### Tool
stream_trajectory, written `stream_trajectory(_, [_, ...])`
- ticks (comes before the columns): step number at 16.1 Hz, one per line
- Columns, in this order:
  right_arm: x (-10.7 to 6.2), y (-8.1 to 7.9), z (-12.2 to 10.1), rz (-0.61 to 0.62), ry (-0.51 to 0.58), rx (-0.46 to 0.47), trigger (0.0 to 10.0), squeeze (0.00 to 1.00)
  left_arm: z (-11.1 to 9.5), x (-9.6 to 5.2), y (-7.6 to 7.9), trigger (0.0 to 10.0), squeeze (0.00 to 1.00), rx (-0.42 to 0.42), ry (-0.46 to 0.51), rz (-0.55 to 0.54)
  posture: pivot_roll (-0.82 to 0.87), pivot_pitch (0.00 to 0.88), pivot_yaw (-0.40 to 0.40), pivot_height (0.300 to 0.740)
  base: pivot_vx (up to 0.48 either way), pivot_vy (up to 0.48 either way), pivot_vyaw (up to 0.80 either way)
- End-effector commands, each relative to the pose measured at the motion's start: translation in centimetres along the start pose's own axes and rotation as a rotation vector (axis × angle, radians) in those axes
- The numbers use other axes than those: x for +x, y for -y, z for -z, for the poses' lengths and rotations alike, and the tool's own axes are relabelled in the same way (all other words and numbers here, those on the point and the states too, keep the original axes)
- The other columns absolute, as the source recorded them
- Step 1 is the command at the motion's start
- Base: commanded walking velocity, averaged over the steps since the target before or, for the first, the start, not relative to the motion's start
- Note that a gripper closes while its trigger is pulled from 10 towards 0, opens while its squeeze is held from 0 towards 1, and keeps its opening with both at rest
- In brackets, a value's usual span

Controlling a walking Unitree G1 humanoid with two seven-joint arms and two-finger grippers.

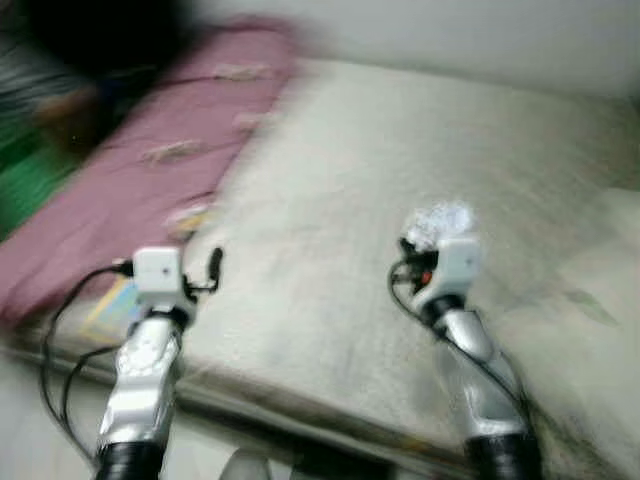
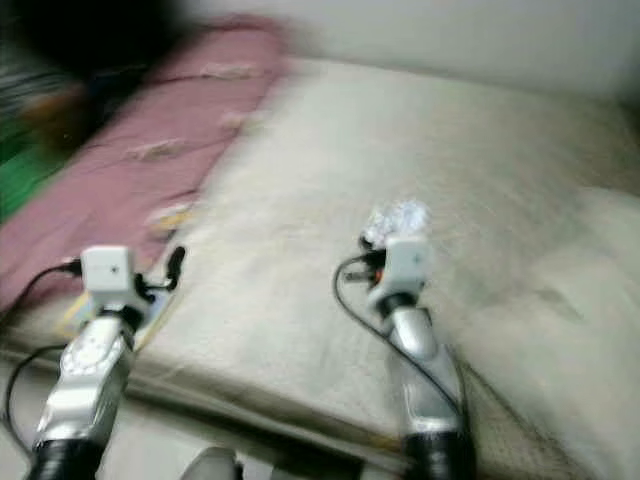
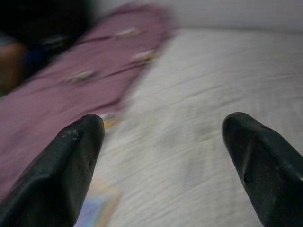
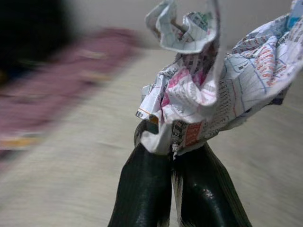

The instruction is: Clean up the room

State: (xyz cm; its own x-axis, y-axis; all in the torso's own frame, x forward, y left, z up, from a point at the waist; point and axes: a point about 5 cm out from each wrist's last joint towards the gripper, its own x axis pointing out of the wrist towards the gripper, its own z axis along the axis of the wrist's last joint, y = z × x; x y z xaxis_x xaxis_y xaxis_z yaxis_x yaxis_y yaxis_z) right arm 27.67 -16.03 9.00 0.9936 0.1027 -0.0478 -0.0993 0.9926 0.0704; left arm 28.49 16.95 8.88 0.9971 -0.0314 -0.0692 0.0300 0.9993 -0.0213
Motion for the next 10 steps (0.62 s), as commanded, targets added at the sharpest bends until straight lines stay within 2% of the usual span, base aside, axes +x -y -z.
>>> stream_trajectory(1, [-0.13, 0.34, 0.40, 0.027, -0.022, 0.003, 10.0, 0.00, 0.22, -0.20, 0.67, 10.0, 0.00, 0.008, -0.007, 0.024, -0.05, 0.000, 0.011, 0.740, 0.000, 0.000, 0.00])
stream_trajectory(7, [-0.36, 0.19, 0.78, 0.026, -0.029, 0.009, 10.0, 0.00, 0.43, -0.16, 0.94, 10.0, 0.00, -0.015, -0.021, 0.034, -0.05, 0.000, 0.015, 0.740, 0.000, 0.000, 0.00])
stream_trajectory(10, [-0.10, -0.21, 0.50, 0.006, -0.023, 0.007, 10.0, 0.00, 0.34, -0.10, 1.14, 10.0, 0.00, -0.021, -0.020, 0.037, -0.05, 0.000, 0.007, 0.740, 0.000, 0.480, 0.00])
